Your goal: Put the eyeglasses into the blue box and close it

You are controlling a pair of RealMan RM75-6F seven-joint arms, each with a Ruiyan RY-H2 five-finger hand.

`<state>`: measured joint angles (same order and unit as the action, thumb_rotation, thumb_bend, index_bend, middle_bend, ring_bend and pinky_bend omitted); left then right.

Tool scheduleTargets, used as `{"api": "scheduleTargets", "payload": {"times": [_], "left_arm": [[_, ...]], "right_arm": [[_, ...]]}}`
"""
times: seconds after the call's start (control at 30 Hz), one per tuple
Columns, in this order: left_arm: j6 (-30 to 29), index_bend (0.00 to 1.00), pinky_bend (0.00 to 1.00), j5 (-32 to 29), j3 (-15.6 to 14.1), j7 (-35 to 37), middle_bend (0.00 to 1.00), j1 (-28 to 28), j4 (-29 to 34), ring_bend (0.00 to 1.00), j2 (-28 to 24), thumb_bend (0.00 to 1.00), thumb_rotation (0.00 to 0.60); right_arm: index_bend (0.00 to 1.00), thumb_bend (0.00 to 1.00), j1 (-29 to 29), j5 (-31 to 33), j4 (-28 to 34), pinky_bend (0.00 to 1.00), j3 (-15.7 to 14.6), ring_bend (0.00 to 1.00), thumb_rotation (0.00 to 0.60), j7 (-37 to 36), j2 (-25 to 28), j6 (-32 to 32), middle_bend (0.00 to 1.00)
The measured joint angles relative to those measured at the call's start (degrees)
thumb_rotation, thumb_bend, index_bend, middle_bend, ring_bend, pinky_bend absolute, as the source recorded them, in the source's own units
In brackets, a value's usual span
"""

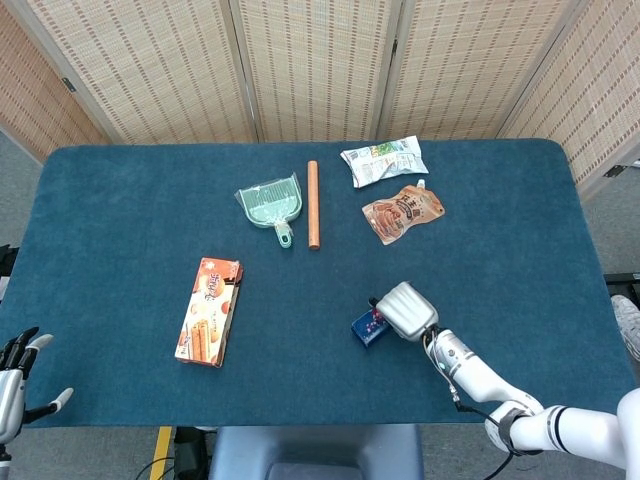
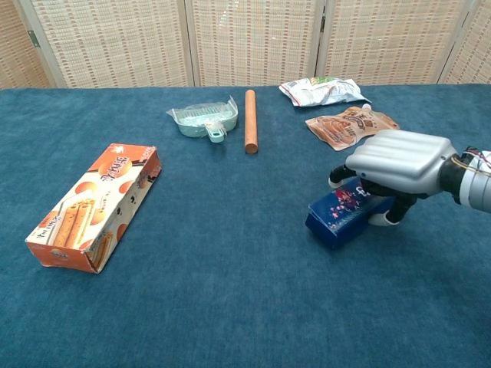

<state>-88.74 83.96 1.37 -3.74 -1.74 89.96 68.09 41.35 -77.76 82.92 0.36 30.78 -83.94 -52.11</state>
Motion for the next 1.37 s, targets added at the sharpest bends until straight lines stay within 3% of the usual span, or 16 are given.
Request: {"api": "scheduleTargets", "payload": {"times": [0.07,0.13,0.37,0.57,0.67,0.7,0.77,0.9,0.97,1.1,1.37], "left_arm": [[0.0,0.23,0.24,0.0,0.1,-0.1,0.14,0.0,0.1,0.15,0.0,0.19,0.6],[0.1,0.23,0.24,0.0,0.1,-0.1,0.14,0.1,0.1,0.15,0.0,0.19,0.6],[0.5,0.23,0.24,0.1,0.2,-0.3,0.14,0.5,0.1,0.15,0.0,0.19,0.6],[1.0,0.23,0.24,-0.1,0.6,-0.5,0.14,1.0,0.1,0.15,0.1,0.19,0.6],[1.4,0.23,0.24,-0.2,0.8,-0.8,0.14,1.5,0.0,0.15,0.2,0.19,0.6],[1.6,0.23,0.24,-0.2,0.9,-0.9,0.14,1.7,0.0,0.15,0.3,0.19,0.6],[2.0,0.23,0.24,-0.4,1.1,-1.1,0.14,2.1,-0.1,0.15,0.4,0.19,0.6],[2.7,0.23,0.24,-0.5,1.7,-1.6,0.14,3.1,-0.1,0.15,0.8,0.19,0.6],[2.9,0.23,0.24,-0.4,2.0,-1.9,0.14,3.6,-0.1,0.15,1.2,0.19,0.6],[3.1,0.23,0.24,-0.3,2.6,-2.5,0.14,4.5,-0.5,0.15,2.3,0.19,0.6],[3.7,0.23,0.24,0.1,3.4,-3.7,0.14,6.2,-1.1,0.15,3.9,0.19,0.6]], "right_arm": [[0.09,0.37,-0.2,0.6,0.3,0.99,0.2,1.0,0.6,-0.1,0.0,0.1,0.94],[0.0,0.36,-0.4,1.4,0.9,0.99,0.3,1.0,0.6,-0.4,0.2,0.2,0.93],[0.0,0.36,-1.7,2.6,2.5,0.99,0.6,1.0,0.6,-1.4,1.9,-0.8,0.9],[0.0,0.37,-4.4,2.3,5.8,0.99,1.1,0.97,0.6,-4.1,5.7,-5.6,0.83],[0.06,0.37,-6.7,1.8,8.2,0.98,1.2,0.91,0.6,-5.5,9.0,-9.5,0.78],[0.13,0.37,-7.2,1.6,8.7,0.96,1.2,0.88,0.6,-5.8,9.7,-10.3,0.76],[0.22,0.36,-9.0,1.2,10.4,0.92,1.1,0.82,0.6,-6.4,12.4,-12.9,0.72],[0.31,0.37,-13.0,0.2,13.6,0.81,0.5,0.67,0.6,-7.5,17.5,-18.0,0.62],[0.31,0.37,-15.2,-0.3,14.9,0.71,0.1,0.55,0.6,-8.2,19.7,-20.7,0.56],[0.31,0.37,-19.6,-1.4,16.2,0.62,-0.7,0.44,0.6,-10.0,22.1,-25.9,0.48],[0.31,0.37,-28.6,-2.9,16.8,0.61,-2.5,0.43,0.6,-14.1,24.6,-34.7,0.46]]}}
